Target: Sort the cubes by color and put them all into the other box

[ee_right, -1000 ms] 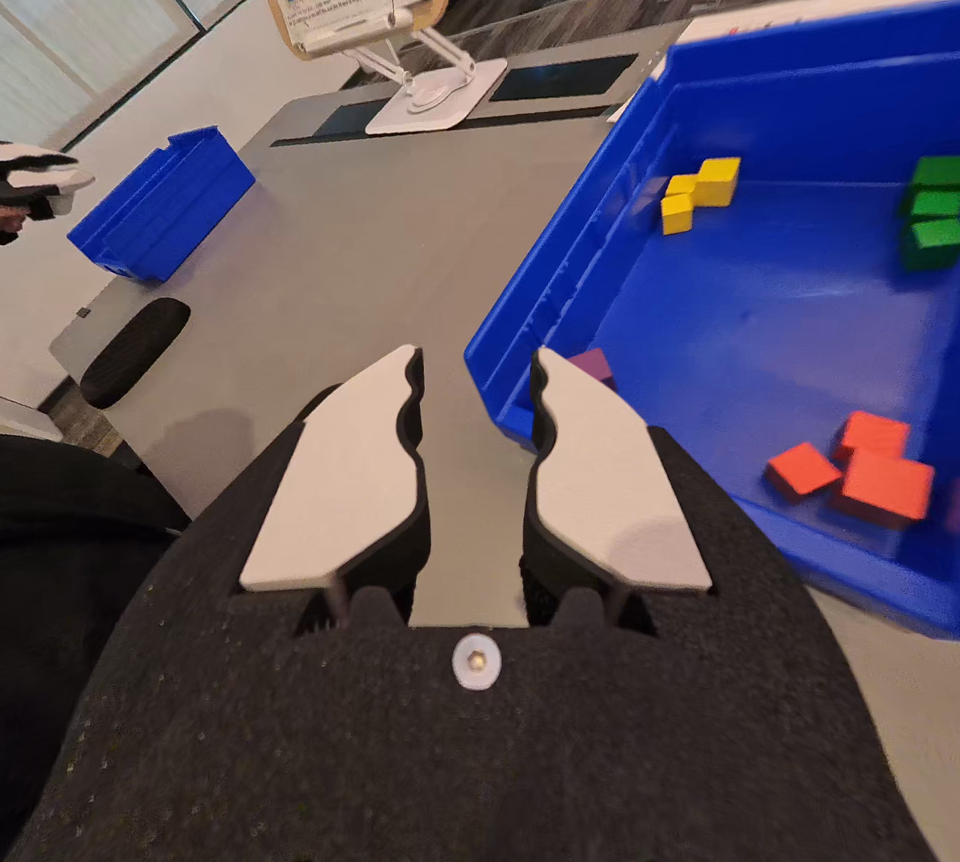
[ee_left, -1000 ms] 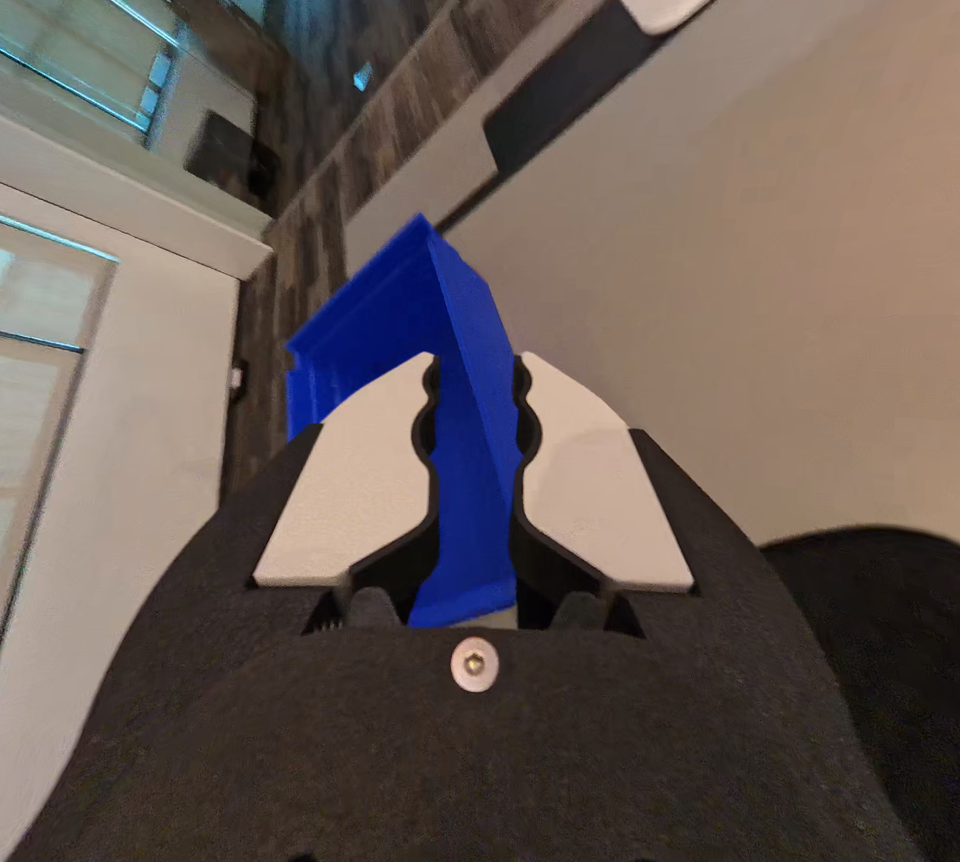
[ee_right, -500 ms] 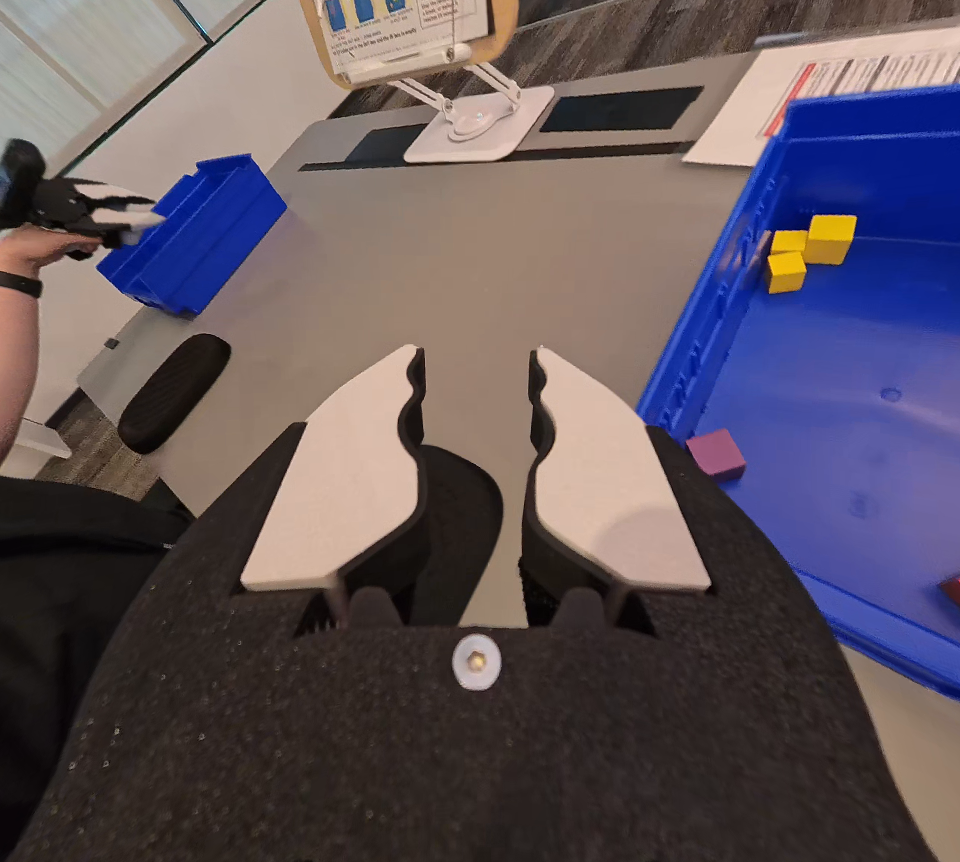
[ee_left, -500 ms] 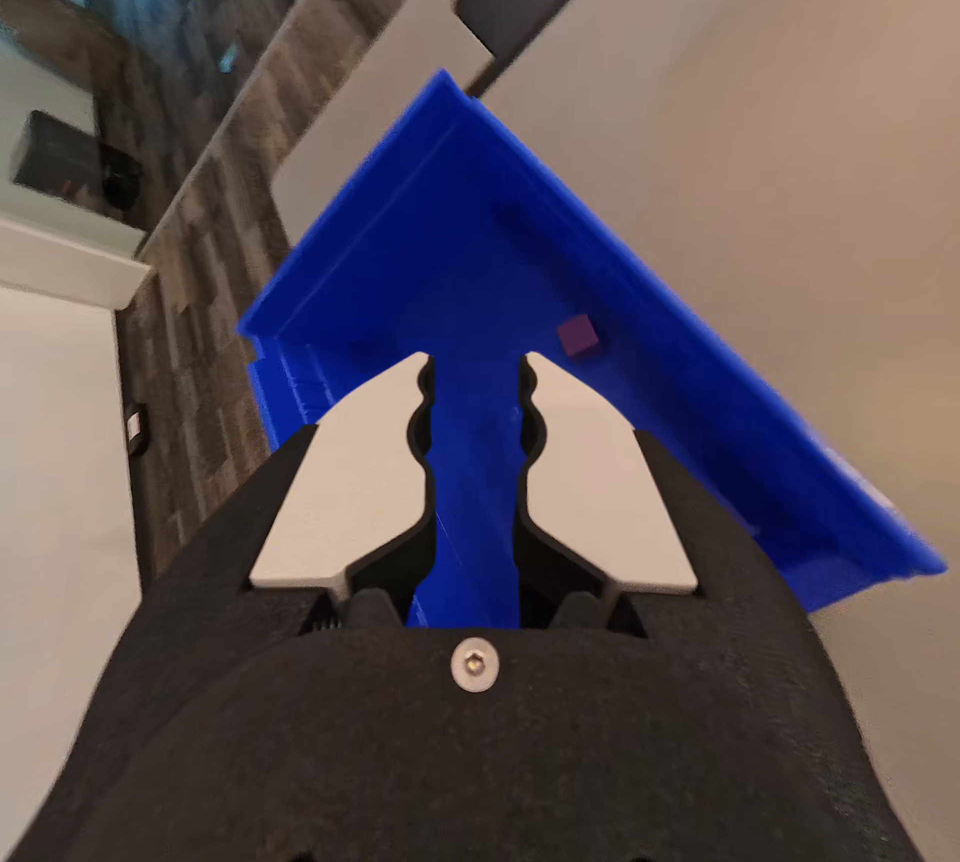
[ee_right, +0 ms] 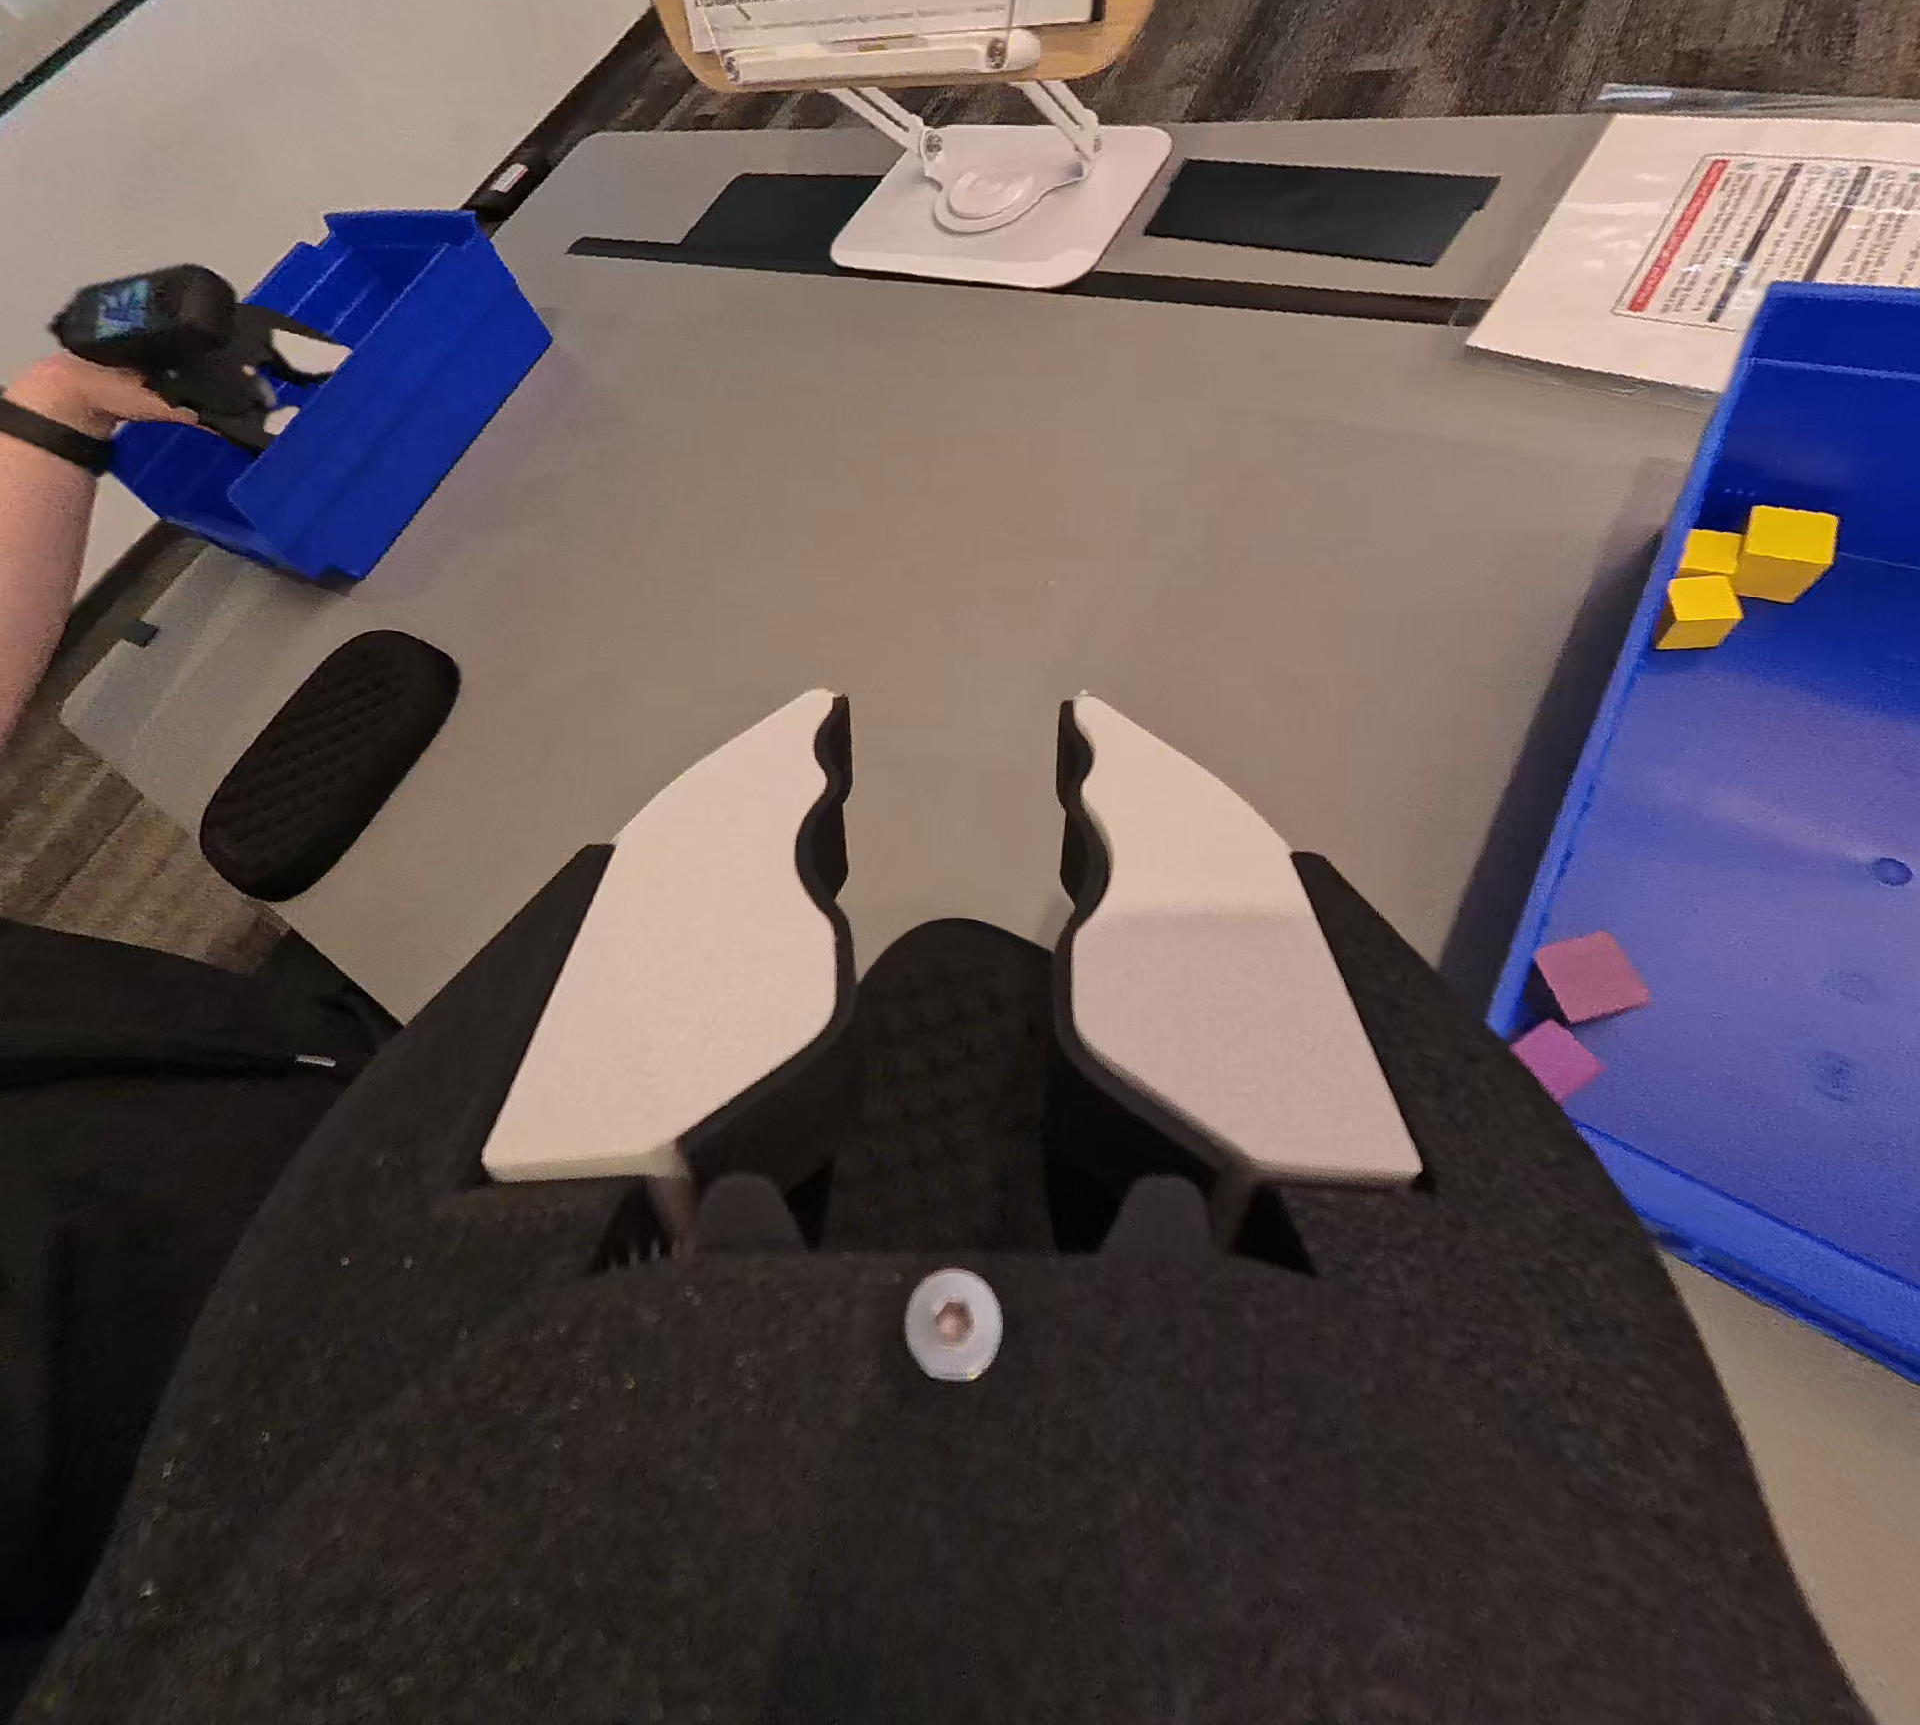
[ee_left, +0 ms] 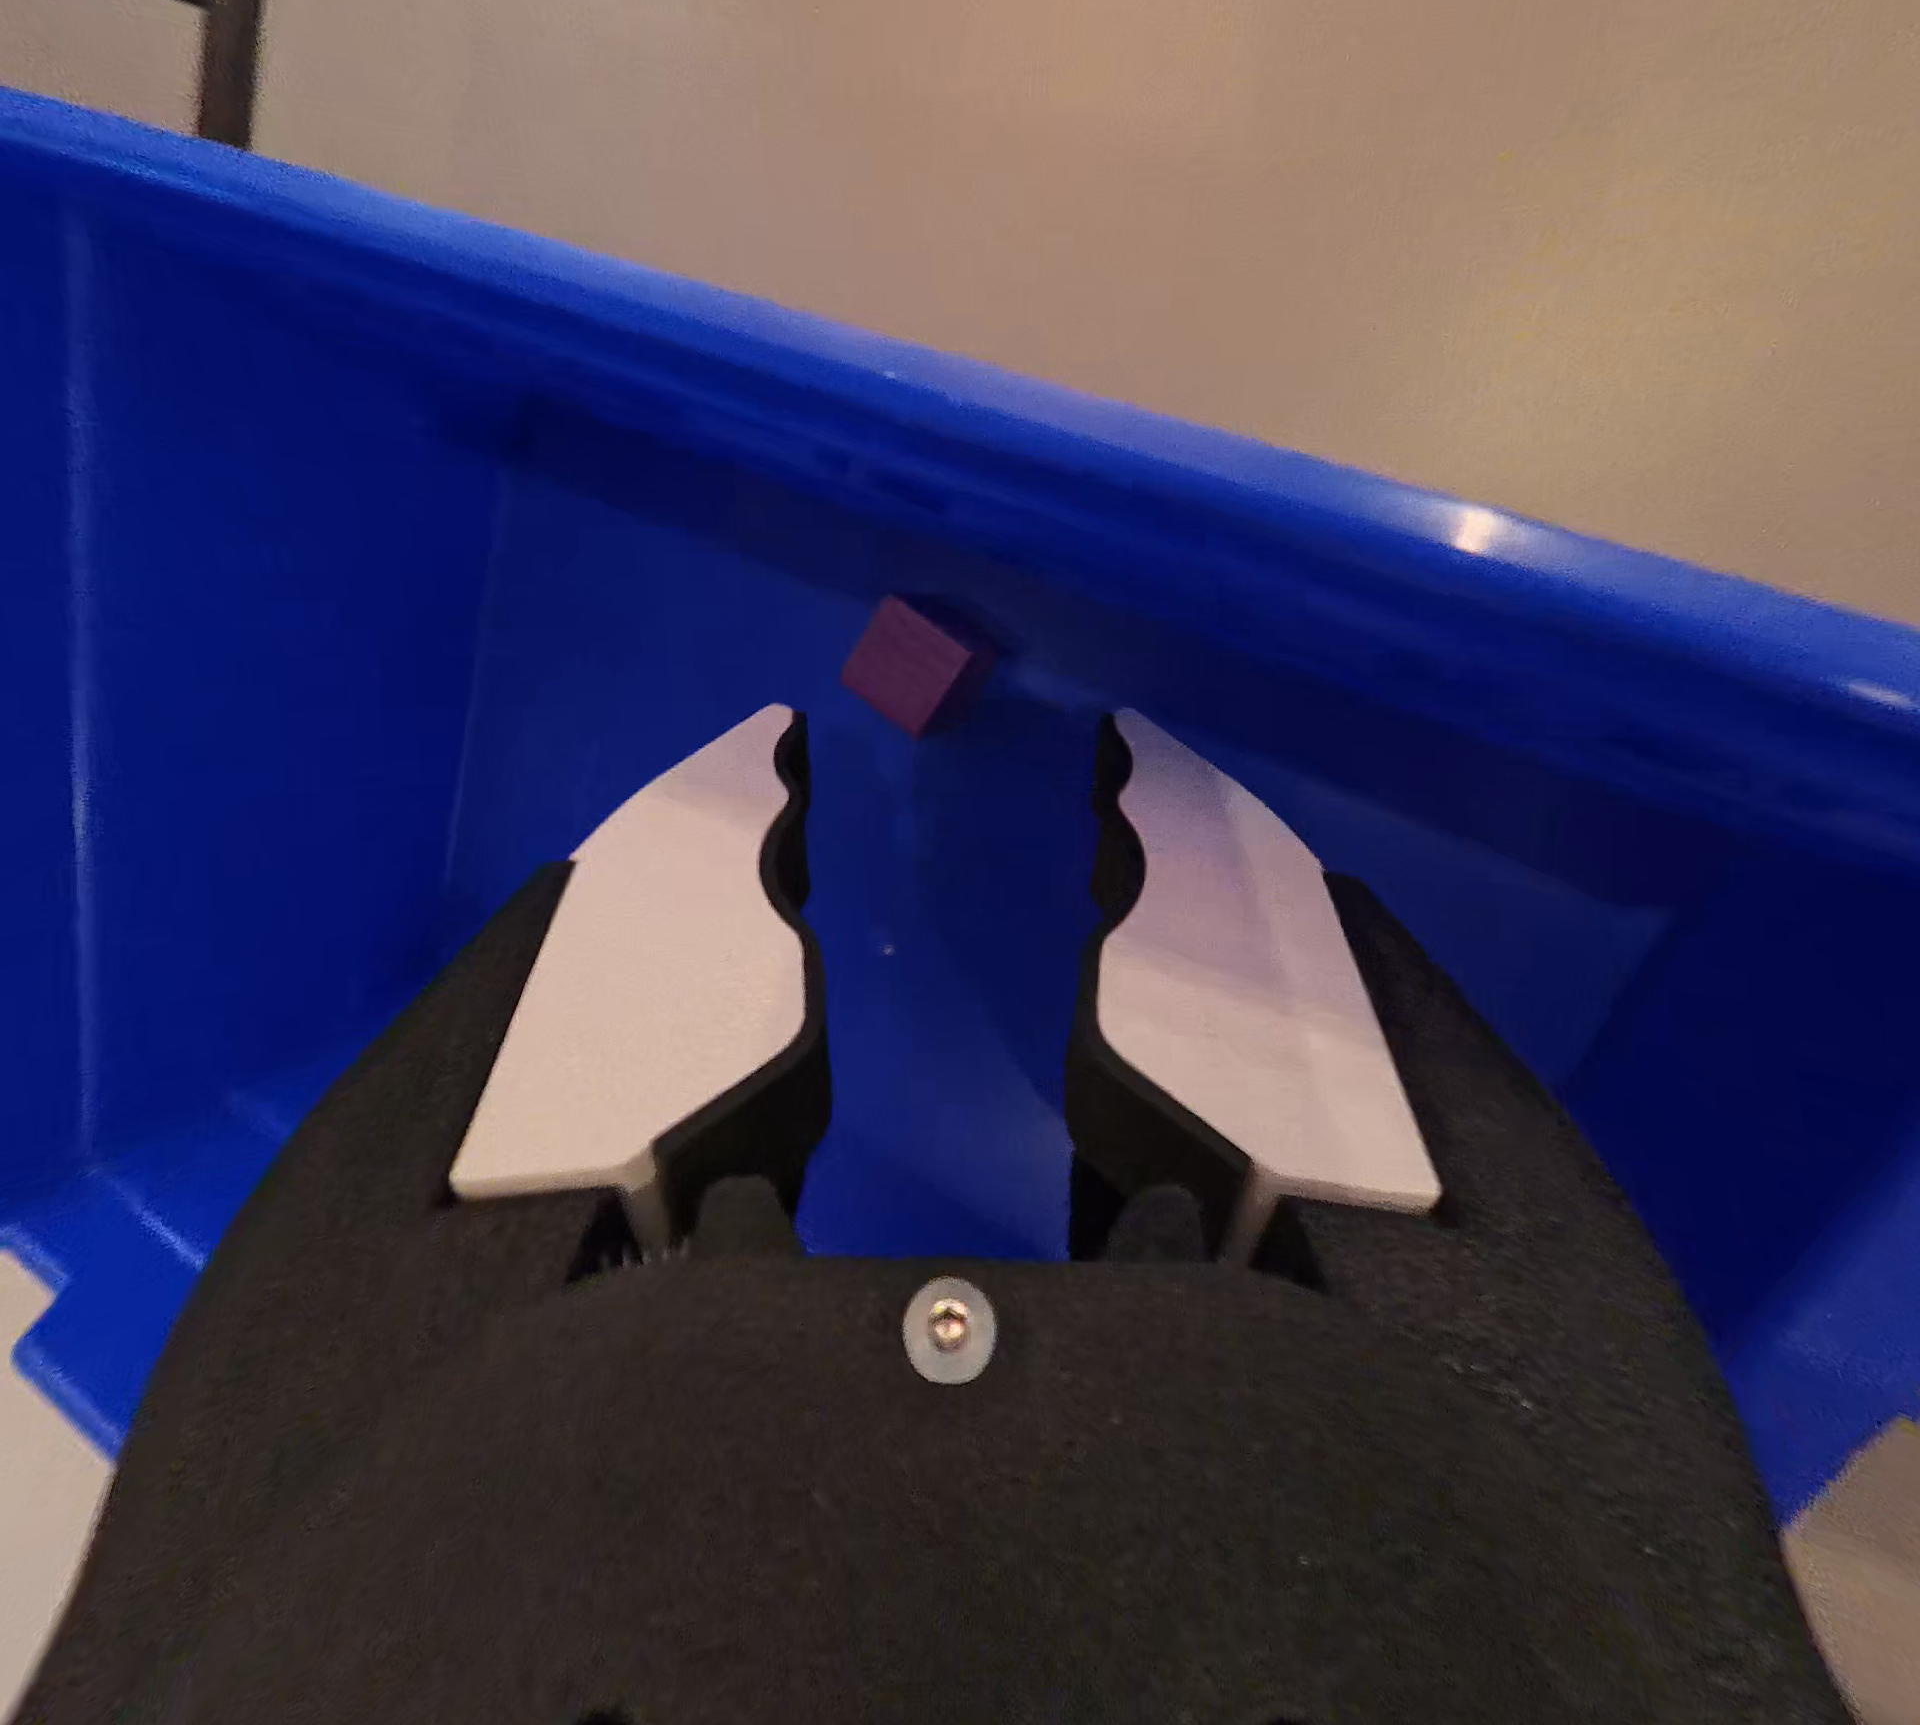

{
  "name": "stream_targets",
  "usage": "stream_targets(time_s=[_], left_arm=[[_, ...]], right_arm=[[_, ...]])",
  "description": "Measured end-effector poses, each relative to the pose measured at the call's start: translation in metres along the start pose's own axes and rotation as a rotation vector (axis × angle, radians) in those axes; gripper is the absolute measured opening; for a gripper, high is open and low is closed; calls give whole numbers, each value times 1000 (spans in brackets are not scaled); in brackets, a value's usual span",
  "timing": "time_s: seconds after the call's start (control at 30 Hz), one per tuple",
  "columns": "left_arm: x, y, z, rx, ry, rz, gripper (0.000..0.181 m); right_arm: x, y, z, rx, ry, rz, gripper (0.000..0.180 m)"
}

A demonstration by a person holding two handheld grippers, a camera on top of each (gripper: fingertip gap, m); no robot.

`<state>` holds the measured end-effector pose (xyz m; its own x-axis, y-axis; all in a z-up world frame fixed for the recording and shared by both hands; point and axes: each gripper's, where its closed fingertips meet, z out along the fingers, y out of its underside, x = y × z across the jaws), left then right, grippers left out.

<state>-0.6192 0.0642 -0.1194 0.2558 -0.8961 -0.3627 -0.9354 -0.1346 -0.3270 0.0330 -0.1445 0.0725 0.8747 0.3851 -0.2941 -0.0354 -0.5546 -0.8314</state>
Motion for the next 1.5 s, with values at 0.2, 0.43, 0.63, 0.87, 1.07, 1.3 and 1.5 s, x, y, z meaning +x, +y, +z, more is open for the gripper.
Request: stream_targets(time_s=[0.2, 0.43, 0.63, 0.87, 1.07, 1.3, 1.5], left_arm=[[-10, -5, 16, 52, 25, 27, 52], [3, -10, 21, 138, 234, -67, 29], [-12, 0, 19, 101, 110, -69, 23], [-68, -49, -76, 320, -338, -122, 23], [-4, -213, -146, 726, -470, 14, 22], [83, -357, -141, 904, -558, 176, 22], [123, -411, -137, 963, -529, 231, 22]], right_arm=[[-25, -2, -4, 66, -36, 3, 32], [-30, 23, -14, 52, -52, 53, 33], [-21, 38, -9, 30, -74, 81, 33], [-10, 42, 21, -3, -87, 94, 33], [-71, 5, 89, 114, -269, 35, 30], [-164, -50, 137, 211, -386, -169, 35], [-196, -55, 171, 152, -419, -139, 45]])
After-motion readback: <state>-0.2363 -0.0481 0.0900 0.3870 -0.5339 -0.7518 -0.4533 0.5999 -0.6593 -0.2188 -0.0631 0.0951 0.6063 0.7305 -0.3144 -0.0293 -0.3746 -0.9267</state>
